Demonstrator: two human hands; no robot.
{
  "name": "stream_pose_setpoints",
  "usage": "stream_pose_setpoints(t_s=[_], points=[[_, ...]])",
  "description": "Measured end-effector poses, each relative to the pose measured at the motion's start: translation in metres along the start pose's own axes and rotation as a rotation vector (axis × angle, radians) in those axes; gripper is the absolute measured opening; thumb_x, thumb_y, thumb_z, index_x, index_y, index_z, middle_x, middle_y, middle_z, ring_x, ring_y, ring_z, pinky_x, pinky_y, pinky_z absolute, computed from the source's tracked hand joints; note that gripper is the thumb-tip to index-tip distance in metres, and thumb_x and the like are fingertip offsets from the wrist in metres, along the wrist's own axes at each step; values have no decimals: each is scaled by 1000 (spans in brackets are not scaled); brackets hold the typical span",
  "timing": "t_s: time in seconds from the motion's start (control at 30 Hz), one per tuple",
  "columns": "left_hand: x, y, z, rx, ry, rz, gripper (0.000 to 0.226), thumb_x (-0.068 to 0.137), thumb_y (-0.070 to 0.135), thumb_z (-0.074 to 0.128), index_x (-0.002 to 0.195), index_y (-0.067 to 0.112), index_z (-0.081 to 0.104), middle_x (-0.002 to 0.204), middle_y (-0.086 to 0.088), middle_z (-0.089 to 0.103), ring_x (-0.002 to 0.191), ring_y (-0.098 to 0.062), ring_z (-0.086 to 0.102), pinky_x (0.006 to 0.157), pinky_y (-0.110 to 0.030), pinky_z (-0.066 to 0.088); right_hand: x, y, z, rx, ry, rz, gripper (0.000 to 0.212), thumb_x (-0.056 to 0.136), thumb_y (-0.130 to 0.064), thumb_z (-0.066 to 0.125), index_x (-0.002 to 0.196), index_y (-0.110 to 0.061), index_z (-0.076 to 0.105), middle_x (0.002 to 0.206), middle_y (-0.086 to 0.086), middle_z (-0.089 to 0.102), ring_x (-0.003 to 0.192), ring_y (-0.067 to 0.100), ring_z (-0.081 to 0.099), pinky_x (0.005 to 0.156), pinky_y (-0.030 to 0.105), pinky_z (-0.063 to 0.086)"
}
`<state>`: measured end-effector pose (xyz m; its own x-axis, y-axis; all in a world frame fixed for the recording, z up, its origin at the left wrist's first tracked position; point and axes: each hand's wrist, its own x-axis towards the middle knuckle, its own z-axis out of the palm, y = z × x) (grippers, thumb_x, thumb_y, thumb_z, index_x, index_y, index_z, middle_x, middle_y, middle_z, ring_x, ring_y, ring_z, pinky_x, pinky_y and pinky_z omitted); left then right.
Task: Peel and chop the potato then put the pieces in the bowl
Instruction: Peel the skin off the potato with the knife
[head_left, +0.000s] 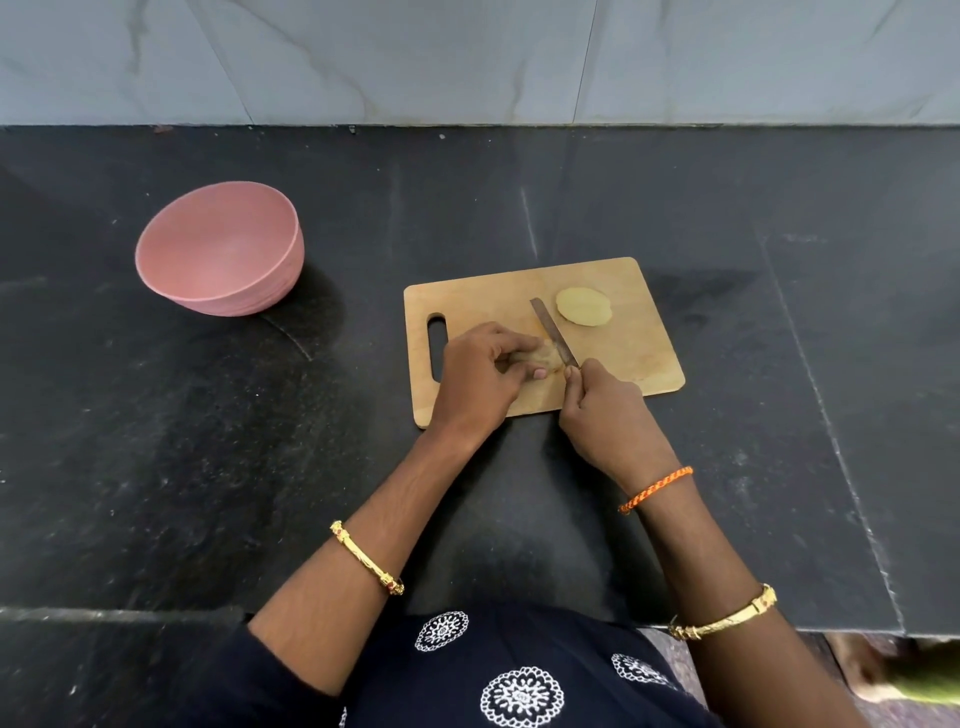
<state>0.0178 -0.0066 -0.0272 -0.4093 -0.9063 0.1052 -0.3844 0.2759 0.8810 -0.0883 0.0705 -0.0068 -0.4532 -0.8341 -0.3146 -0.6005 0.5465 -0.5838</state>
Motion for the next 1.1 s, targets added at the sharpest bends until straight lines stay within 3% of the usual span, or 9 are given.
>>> stream_pose_setpoints(t_s=[0.23,0.53,0.67,0.77,0.93,1.0,1.1], points=[[-1,0,2,26,19,28,25,73,3,73,97,11,74,94,-1,73,90,-7,64,84,-19,51,-10,-2,7,-13,28,48,28,101,-33,29,90,-11,41,71,6,47,78,34,58,70,44,50],[-6,0,6,117,88,74,25,75,8,74,100,8,72,96,-5,72,94,-18,62,85,-37,53,-2,-14,2,-9,17,85,31,100,-34,29,95,-10,48,95,17,59,90,35,59,82,46,50],[-3,0,5,177,169,83,24,75,8,74,99,8,72,95,-5,72,95,-22,59,82,-38,53,6,-22,2,3,32,46,33,100,-31,30,99,-5,50,98,22,60,90,39,59,77,43,48],[-1,-1,6,215,198,85,23,76,9,73,99,9,73,96,-3,73,95,-21,59,84,-29,48,8,-24,4,-9,28,45,28,101,-31,29,94,-9,44,99,23,60,91,41,58,72,40,44],[-2,-3,8,232,213,86,22,76,10,72,99,10,73,97,-1,73,96,-20,59,87,-30,47,2,-20,10,-66,24,57,24,101,-33,28,91,-12,37,91,17,58,89,38,58,67,37,39],[-1,-3,7,232,203,86,22,77,11,73,99,11,73,97,-1,73,96,-19,59,86,-30,48,-3,-17,12,-85,20,68,23,101,-32,28,91,-12,36,76,8,48,81,33,55,66,36,38],[0,-3,7,234,192,77,22,76,12,73,98,11,73,95,-1,73,95,-19,59,85,-30,47,-7,-14,12,-93,18,75,23,102,-32,27,92,-13,36,70,3,39,76,29,47,66,35,36]])
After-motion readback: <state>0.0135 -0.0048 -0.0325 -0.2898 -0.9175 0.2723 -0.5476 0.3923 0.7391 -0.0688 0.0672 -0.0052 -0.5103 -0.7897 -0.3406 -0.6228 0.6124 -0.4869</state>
